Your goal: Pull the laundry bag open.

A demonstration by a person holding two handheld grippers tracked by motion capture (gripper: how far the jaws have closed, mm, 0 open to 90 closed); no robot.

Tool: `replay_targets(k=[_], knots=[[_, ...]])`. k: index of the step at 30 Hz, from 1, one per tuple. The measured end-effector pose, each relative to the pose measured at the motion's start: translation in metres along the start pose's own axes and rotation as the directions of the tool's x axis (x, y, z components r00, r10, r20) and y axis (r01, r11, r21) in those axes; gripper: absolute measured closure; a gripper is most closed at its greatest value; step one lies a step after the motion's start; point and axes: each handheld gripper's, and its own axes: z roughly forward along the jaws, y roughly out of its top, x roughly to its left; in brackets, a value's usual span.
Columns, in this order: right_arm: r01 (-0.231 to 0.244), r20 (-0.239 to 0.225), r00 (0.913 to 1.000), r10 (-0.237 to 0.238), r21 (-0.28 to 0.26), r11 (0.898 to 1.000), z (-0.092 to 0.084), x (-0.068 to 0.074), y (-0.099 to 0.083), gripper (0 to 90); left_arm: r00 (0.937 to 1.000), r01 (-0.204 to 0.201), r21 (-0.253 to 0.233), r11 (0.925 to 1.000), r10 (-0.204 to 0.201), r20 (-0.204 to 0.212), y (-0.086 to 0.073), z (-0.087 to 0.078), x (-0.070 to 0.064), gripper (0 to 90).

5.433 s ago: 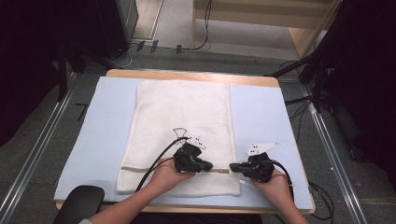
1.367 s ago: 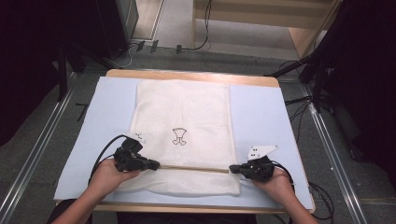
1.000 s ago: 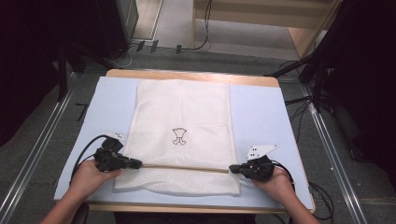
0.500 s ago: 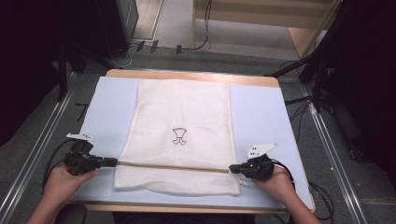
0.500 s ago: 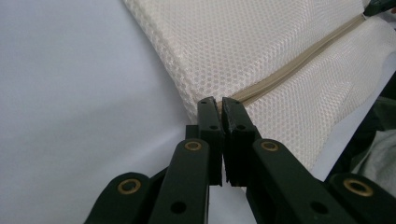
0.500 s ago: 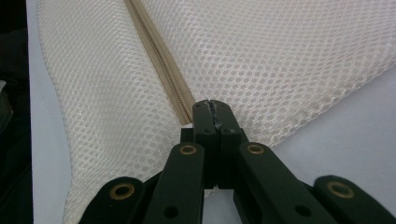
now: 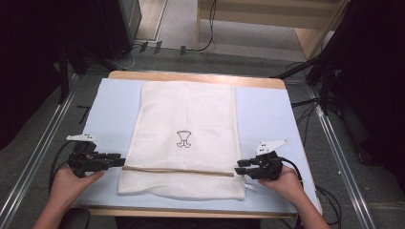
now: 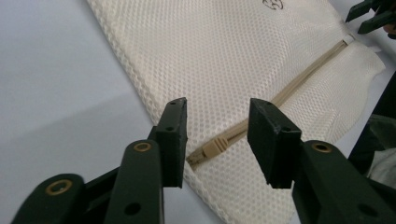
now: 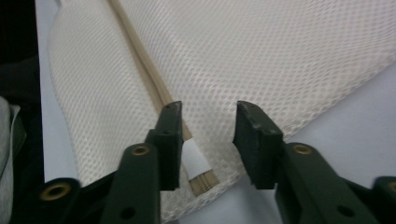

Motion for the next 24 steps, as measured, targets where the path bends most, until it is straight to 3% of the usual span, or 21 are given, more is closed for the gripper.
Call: replay_targets(k=[3,9,17,24], knots=[[-0.047,0.027,0.9985,0.048,-0.037,0.998,-0.005,-0.004,0.001,51.9,0.9995,-0.021,-0.012,0.9997,0.021,-0.023,0.003,0.003,-0.001,49.8],[-0.092,0.103,0.9895,0.101,-0.089,0.992,-0.013,-0.014,0.001,43.4,0.9930,-0.079,-0.071,0.9943,0.073,-0.094,0.010,0.006,0.001,40.8],[-0.144,0.202,0.9652,0.166,-0.117,0.983,-0.022,-0.029,-0.003,38.0,0.9870,-0.062,-0.087,0.9943,0.049,-0.153,0.022,0.012,0.014,37.4],[-0.176,0.244,0.9470,0.209,-0.149,0.973,-0.029,-0.039,-0.010,36.6,0.9822,-0.038,-0.081,0.9960,0.023,-0.186,0.026,0.014,0.025,35.9]])
